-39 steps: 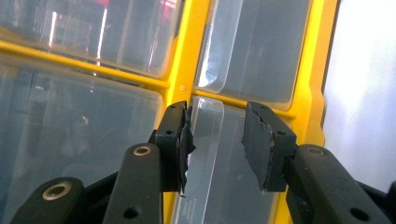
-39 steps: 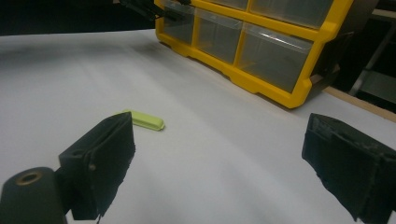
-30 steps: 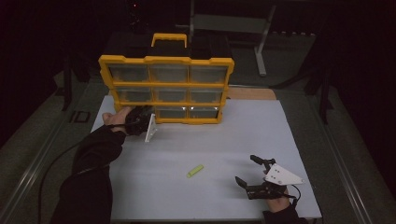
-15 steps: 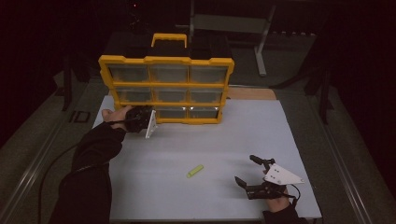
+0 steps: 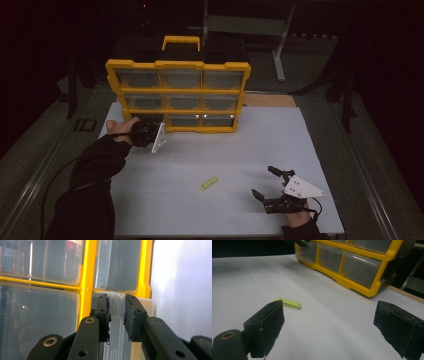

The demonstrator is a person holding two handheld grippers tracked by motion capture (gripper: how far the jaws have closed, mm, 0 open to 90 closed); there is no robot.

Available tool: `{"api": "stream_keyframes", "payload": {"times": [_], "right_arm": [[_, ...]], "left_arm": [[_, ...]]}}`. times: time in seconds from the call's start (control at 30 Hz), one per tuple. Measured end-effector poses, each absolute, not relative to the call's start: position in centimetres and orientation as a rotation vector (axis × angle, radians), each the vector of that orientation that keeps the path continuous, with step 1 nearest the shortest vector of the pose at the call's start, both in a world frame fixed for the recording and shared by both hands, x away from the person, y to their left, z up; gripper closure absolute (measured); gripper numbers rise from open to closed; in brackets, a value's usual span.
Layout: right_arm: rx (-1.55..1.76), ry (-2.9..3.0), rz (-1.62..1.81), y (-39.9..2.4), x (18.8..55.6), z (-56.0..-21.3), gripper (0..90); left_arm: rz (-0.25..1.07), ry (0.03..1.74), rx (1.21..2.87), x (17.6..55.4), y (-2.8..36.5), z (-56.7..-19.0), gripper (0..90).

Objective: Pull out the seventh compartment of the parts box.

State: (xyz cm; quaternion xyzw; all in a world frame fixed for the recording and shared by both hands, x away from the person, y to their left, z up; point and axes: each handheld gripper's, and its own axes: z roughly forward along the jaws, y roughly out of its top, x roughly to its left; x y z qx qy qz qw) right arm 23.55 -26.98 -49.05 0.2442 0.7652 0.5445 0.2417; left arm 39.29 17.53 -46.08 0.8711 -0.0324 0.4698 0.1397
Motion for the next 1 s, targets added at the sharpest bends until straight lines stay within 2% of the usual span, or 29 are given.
{"api": "stream_keyframes", "payload": {"times": [1.0], "right_arm": [[0.66,2.086,1.482,-26.8,23.4,-48.9,9.5]], "left_arm": [[1.247,-0.112,2.541,34.9,17.7,-45.5,75.0]]}}
